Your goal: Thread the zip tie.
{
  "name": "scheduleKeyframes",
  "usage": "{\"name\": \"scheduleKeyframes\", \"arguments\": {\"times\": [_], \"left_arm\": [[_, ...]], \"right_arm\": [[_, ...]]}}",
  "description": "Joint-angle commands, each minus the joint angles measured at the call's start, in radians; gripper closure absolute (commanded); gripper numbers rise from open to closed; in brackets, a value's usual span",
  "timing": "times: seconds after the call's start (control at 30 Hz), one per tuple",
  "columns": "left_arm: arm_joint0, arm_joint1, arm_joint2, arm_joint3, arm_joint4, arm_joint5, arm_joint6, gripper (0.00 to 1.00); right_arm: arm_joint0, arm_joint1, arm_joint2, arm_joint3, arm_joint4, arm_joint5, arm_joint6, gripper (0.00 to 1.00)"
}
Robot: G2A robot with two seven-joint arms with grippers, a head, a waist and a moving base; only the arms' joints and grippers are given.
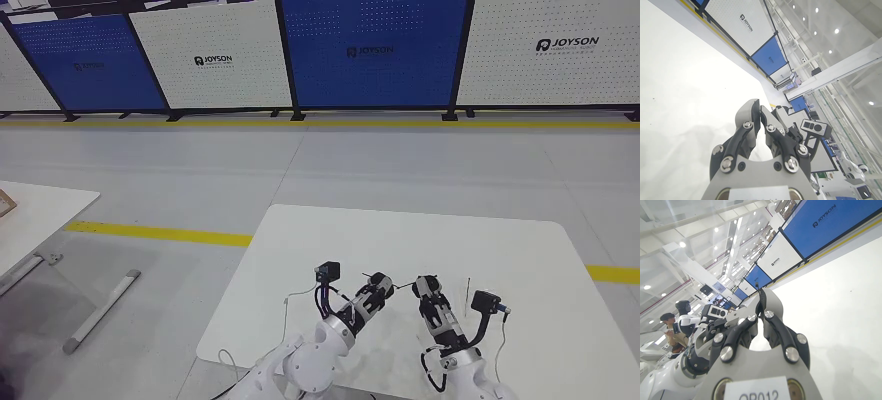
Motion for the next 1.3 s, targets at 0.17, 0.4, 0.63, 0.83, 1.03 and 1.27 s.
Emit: {"name": "scheduleKeyframes", "arguments": {"times": [0.17,0.4,0.63,0.83,1.03,1.27], "left_arm": [[0.006,-0.002,-0.004,-0.008,-0.015,-0.012,-0.001,1.0],[0.002,-0.003,0.004,0.003,0.014,0.004,-0.01,0.76],[0.004,-0.002,0.007,0.007,0.042,-0.001,-0.023,0.72],[0.007,-0.002,0.008,0.008,0.059,-0.006,-0.028,0.78],[0.005,-0.003,0.008,0.016,0.063,-0.005,-0.029,0.85],[-0.001,-0.006,0.008,0.027,0.063,-0.004,-0.027,1.0]], "right_arm": [[-0.002,0.0,0.0,-0.008,0.006,0.001,0.024,1.0],[-0.008,-0.001,0.006,-0.013,-0.013,0.018,0.005,1.0],[-0.014,-0.002,0.008,-0.022,-0.037,0.038,-0.006,1.0],[-0.016,-0.003,0.01,-0.029,-0.05,0.046,-0.009,1.0],[-0.021,-0.003,0.006,-0.036,-0.067,0.049,-0.008,1.0],[-0.023,-0.004,0.007,-0.035,-0.075,0.049,-0.003,1.0]]}}
